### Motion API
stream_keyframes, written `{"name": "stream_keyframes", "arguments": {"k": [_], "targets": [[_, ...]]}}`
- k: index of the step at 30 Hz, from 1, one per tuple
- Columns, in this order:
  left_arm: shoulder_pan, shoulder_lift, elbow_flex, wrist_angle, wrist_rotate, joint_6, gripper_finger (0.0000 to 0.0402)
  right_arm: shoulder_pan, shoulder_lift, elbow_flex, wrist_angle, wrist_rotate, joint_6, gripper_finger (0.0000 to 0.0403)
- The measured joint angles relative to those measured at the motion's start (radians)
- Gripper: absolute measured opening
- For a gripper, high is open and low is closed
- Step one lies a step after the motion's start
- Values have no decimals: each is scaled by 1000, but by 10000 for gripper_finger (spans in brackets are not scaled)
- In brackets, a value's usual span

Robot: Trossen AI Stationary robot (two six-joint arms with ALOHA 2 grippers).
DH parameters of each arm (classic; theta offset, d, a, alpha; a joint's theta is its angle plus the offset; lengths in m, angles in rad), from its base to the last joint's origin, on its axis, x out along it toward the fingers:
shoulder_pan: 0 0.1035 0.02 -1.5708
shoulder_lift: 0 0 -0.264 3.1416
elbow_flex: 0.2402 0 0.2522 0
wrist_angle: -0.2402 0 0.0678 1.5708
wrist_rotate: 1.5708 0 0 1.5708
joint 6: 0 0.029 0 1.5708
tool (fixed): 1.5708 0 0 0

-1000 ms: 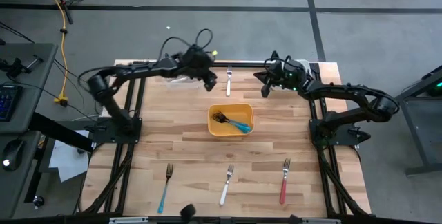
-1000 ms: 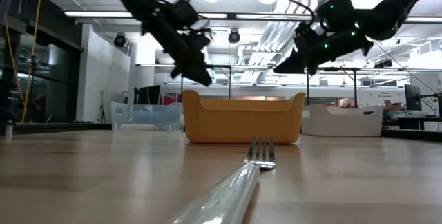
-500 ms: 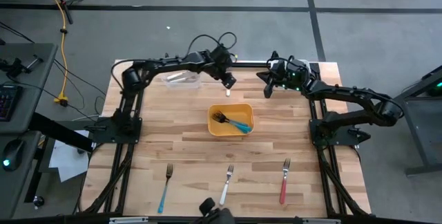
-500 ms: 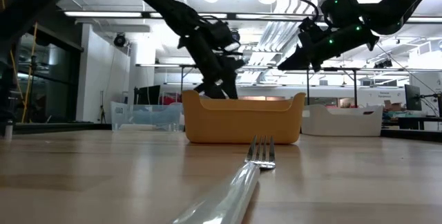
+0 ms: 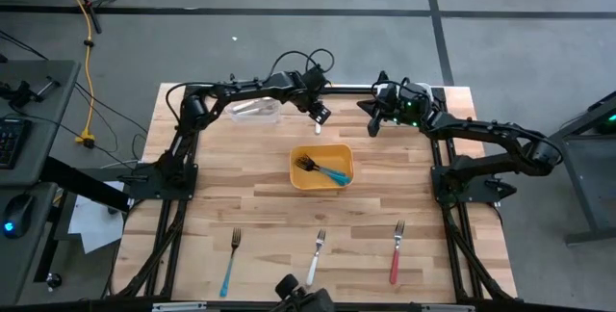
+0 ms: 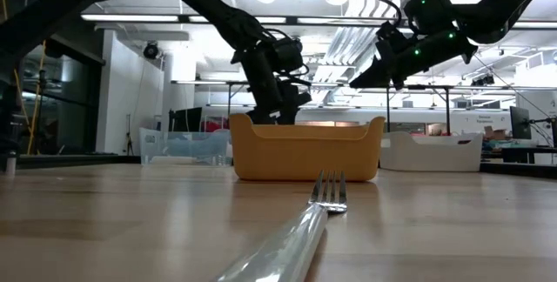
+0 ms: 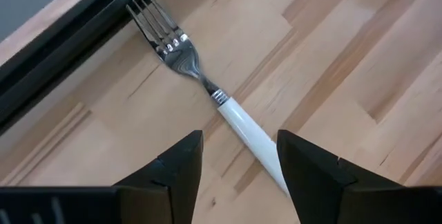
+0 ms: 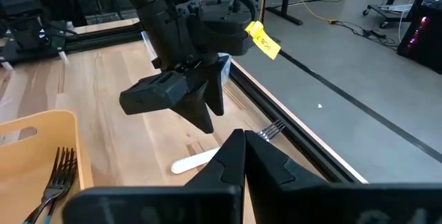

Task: Sort silverware by color (type)
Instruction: Put the white fork into the transparent bin

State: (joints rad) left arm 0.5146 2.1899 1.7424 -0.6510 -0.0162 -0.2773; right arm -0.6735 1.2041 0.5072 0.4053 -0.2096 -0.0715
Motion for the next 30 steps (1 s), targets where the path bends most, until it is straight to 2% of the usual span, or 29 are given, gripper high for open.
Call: {"name": "stream_keyframes", "arguments": {"k": [14,21,30], "targets": [[31,15,1,-8,22,-10,181,0,0,0,11,0,-4,0],[28,40,61,29,35,33,196,8,0,0,11,-4,-8,0],[69,67,149,-91,99,45,203,13,0,0,13,-7,-14,0]]}}
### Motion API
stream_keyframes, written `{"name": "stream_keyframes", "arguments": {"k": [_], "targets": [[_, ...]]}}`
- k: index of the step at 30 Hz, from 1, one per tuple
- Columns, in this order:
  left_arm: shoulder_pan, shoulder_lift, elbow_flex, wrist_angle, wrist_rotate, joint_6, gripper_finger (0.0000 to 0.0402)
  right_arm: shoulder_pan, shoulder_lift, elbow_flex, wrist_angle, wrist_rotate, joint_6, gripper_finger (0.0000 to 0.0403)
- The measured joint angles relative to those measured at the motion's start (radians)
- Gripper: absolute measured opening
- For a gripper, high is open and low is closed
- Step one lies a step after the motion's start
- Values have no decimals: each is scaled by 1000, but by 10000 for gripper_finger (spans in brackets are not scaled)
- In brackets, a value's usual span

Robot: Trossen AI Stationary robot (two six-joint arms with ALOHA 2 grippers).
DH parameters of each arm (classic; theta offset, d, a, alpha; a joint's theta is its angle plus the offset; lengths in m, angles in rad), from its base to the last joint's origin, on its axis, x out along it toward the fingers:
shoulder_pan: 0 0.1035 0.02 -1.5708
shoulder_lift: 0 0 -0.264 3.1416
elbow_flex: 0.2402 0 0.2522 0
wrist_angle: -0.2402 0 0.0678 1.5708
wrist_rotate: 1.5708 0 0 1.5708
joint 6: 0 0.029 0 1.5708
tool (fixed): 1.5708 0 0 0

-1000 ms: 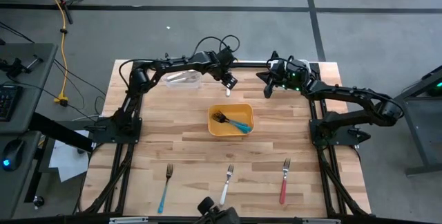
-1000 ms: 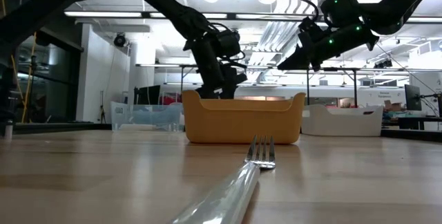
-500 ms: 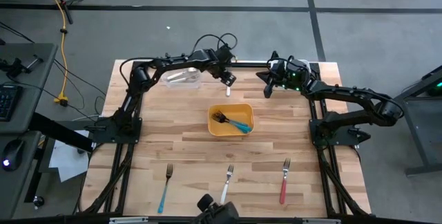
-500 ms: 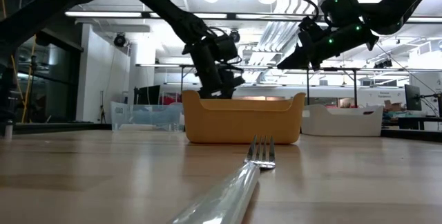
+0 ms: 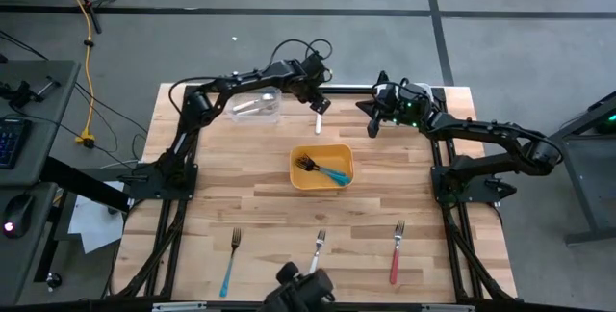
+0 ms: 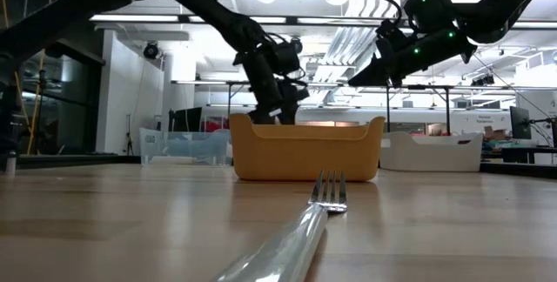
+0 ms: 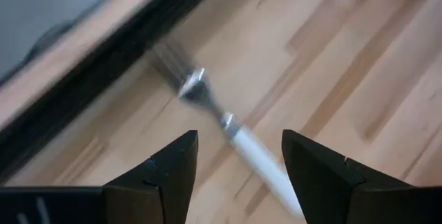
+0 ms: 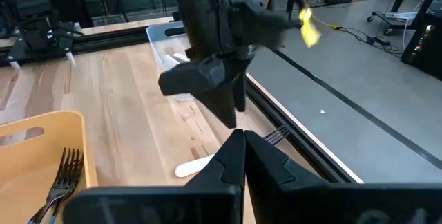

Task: Sort silverware by color (type)
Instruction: Put the white fork into the transparent bin

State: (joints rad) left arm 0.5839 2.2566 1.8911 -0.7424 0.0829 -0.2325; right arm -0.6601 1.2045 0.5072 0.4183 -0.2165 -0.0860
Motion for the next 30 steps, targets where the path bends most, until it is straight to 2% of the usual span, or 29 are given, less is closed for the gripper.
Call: {"name": "stream_keyframes", "arguments": {"k": [5,11,17,21,26,30], "targets": [[6,70,58,-82,2,34,204,2,0,0,4,0,3,0],[-2,121,132,-94,-7,52,204,6,0,0,3,0,1,0],[5,129,135,-114,-55,52,203,6,0,0,3,0,0,0],[14,129,135,-110,-17,57,203,6,0,0,3,0,0,0],[12,118,134,-147,-2,227,198,6,0,0,-8,0,0,0],[9,100,135,-207,-5,355,172,6,0,0,-19,0,-9,0]]}}
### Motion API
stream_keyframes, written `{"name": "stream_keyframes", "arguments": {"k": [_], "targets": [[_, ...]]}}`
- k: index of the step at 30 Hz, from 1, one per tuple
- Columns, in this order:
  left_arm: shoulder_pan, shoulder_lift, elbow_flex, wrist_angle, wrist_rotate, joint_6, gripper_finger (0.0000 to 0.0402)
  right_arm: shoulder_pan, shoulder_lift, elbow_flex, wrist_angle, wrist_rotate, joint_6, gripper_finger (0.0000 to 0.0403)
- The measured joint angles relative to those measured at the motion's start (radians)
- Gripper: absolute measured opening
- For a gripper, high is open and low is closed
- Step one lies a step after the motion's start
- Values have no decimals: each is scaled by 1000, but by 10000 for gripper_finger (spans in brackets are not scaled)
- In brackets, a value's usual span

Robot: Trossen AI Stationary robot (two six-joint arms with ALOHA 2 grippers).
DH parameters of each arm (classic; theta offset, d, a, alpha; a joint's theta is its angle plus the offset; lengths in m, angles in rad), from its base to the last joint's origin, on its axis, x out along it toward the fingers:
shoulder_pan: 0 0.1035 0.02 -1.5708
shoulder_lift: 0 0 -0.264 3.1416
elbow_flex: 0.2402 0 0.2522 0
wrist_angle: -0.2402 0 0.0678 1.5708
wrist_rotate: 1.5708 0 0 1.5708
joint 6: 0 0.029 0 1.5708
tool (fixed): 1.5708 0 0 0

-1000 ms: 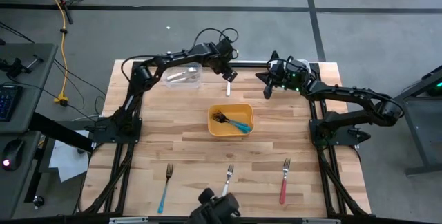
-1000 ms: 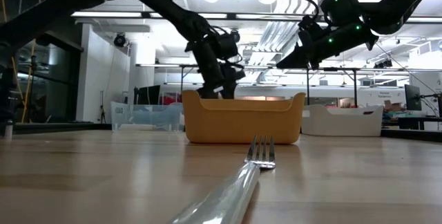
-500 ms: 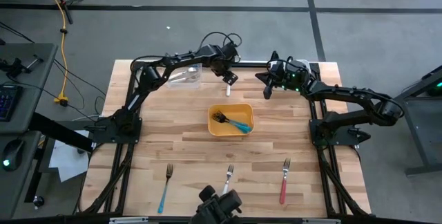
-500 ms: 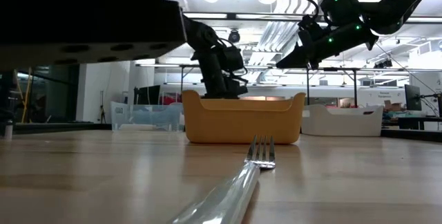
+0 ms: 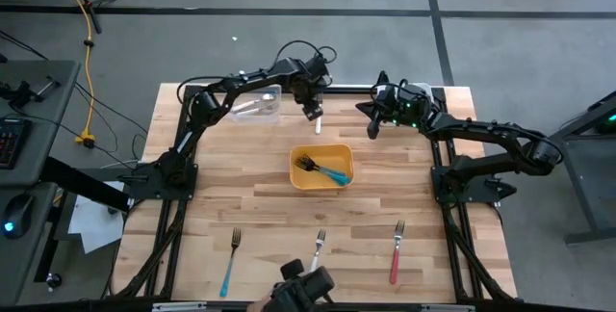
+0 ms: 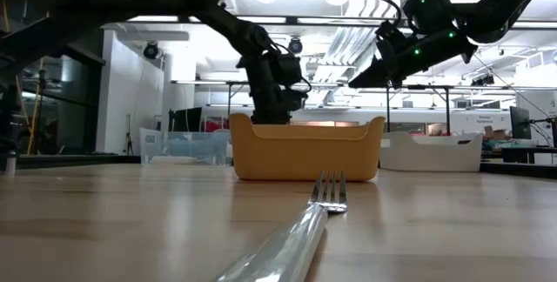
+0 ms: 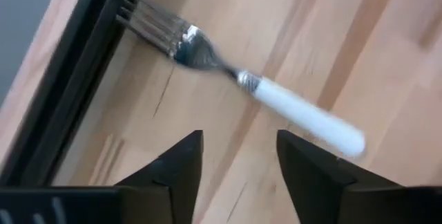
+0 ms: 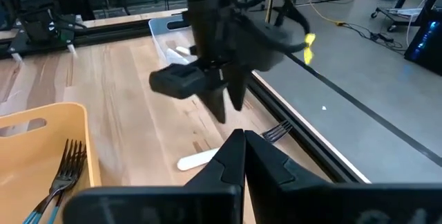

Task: Sort silverware by color (type)
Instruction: Put the white fork into the transparent bin

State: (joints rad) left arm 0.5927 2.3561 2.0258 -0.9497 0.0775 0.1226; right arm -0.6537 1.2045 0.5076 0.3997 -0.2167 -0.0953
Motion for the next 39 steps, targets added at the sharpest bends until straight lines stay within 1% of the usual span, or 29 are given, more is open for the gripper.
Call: {"name": "stream_keyframes", "arguments": {"k": [5,8,11,13,16,19,20,22,24,27,30,32,34,39], "targets": [[-22,-3,-2,-35,-8,103,109,0,0,0,-17,0,-3,0],[-27,-14,-2,-7,-14,115,61,0,0,0,-28,0,2,0],[-22,-19,0,58,-13,115,15,2,0,0,-52,0,8,0],[-18,-19,0,87,-6,115,5,7,2,0,-54,1,10,0],[-18,-21,-2,134,0,115,9,23,13,0,-39,2,11,0],[-18,-33,-48,214,1,114,5,37,29,1,-19,1,9,0],[-16,-47,-78,226,1,111,3,39,33,2,-18,0,9,0],[-11,-81,-150,325,0,100,1,39,40,3,-9,1,9,0],[-3,-137,-249,410,-1,88,1,39,41,4,-4,6,9,0],[5,-246,-417,582,-4,62,1,41,41,4,15,42,26,0],[3,-378,-591,748,-3,44,1,42,43,12,31,45,63,0],[-2,-464,-710,848,-1,30,1,47,59,50,6,48,106,0],[-7,-542,-826,937,-2,6,1,57,94,112,-66,48,138,0],[-7,-725,-1102,1177,-7,-77,1,53,257,313,-275,20,119,0]]}}
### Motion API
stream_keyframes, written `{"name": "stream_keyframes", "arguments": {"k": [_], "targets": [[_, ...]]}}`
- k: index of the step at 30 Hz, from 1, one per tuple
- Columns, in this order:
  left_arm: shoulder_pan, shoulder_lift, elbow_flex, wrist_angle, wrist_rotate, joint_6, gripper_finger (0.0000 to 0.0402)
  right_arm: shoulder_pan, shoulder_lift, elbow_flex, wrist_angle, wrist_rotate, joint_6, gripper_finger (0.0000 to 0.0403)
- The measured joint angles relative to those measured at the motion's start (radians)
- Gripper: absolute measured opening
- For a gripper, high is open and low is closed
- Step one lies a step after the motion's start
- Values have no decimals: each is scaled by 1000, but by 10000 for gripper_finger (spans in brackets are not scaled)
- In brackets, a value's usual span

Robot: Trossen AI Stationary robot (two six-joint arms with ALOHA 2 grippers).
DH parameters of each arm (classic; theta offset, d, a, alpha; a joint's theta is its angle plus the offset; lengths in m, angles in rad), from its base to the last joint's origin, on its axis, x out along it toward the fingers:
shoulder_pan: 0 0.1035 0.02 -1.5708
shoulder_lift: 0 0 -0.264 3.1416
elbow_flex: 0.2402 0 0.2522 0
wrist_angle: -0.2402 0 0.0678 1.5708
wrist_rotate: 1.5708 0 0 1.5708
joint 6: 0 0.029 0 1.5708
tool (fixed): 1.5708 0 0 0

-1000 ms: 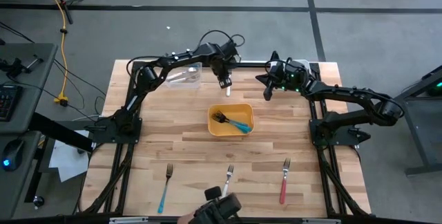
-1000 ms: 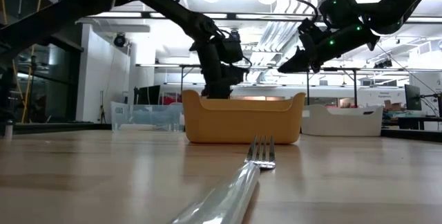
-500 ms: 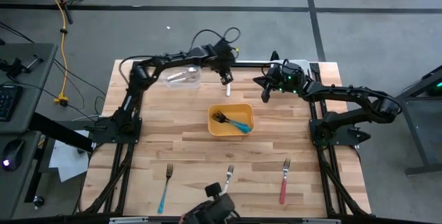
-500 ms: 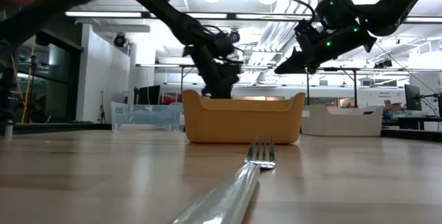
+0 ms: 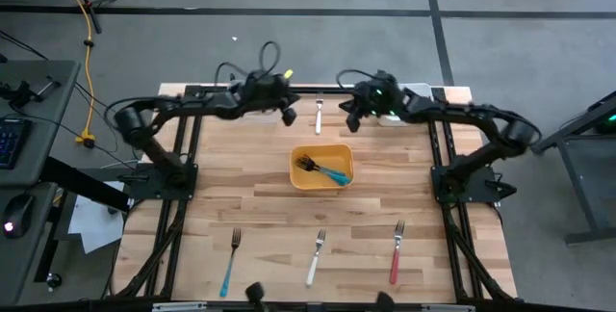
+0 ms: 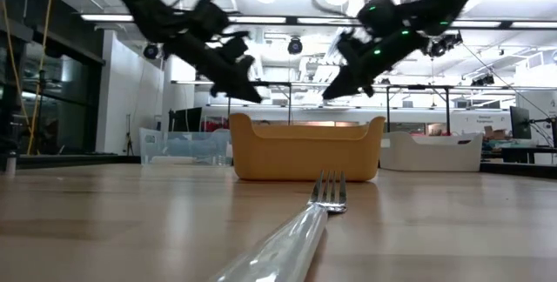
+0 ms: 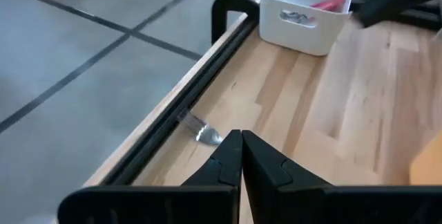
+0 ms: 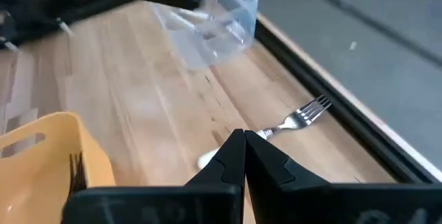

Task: Sort silverware by color (type)
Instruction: Put the white fork into the transparent bin

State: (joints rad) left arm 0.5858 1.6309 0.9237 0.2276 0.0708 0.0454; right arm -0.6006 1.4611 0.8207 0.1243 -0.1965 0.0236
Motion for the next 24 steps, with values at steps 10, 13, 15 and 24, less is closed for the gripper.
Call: {"name": "stream_keyframes", "arguments": {"k": [10,13,15,24], "targets": [[-2,-218,-305,196,-68,-42,1,-23,347,452,-401,3,62,40],[-1,-244,-336,197,-101,-39,1,-23,441,558,-481,36,152,77],[-1,-253,-352,198,-110,-24,1,-23,498,620,-531,38,219,101],[2,-257,-386,231,-113,-15,1,-20,703,841,-746,70,339,154]]}}
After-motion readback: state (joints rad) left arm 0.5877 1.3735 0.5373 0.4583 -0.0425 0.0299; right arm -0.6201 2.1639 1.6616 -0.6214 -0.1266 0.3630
